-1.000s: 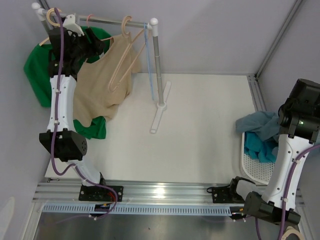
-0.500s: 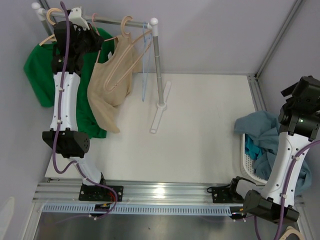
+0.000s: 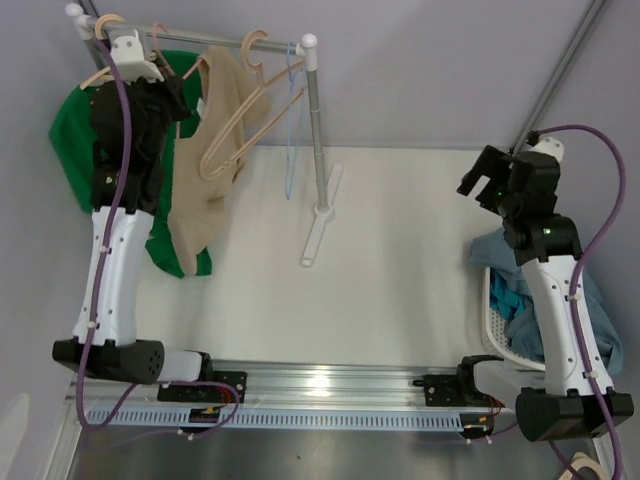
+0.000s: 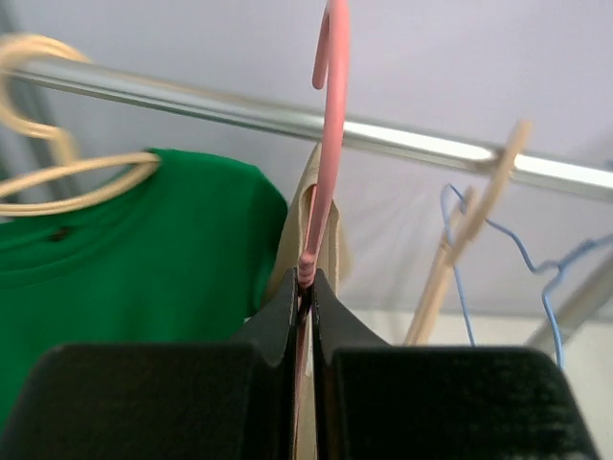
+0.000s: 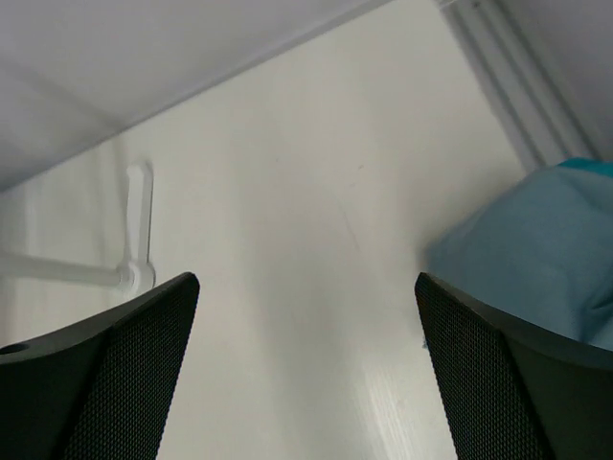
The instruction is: Remove the t-shirt from the hanger
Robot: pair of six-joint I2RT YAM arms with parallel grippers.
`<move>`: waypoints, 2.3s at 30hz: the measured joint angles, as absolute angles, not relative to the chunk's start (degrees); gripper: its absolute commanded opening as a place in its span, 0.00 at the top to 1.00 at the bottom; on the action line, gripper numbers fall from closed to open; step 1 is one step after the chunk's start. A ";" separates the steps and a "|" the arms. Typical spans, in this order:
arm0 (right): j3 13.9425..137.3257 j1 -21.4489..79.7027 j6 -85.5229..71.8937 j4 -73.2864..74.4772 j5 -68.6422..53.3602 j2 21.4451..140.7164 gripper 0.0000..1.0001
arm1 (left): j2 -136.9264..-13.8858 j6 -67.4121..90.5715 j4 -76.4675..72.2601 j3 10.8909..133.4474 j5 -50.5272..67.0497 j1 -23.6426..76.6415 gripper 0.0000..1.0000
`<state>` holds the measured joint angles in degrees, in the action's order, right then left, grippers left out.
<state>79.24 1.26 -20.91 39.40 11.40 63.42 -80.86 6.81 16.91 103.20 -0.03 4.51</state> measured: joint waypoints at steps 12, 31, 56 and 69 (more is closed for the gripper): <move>73.80 30.00 -16.47 28.58 -1.58 67.55 0.00 | -71.90 7.68 22.39 97.67 -49.04 19.35 0.99; 71.05 67.61 -8.93 -6.52 -15.42 89.86 0.01 | -68.58 -1.65 23.99 97.41 -78.08 41.80 0.99; 55.66 88.90 -10.02 -23.05 -2.90 81.80 1.00 | -74.37 12.25 44.18 110.17 -59.46 25.71 0.99; 61.14 76.38 -13.13 -12.95 1.58 94.30 1.00 | -74.13 20.21 58.83 116.84 -40.47 26.79 0.99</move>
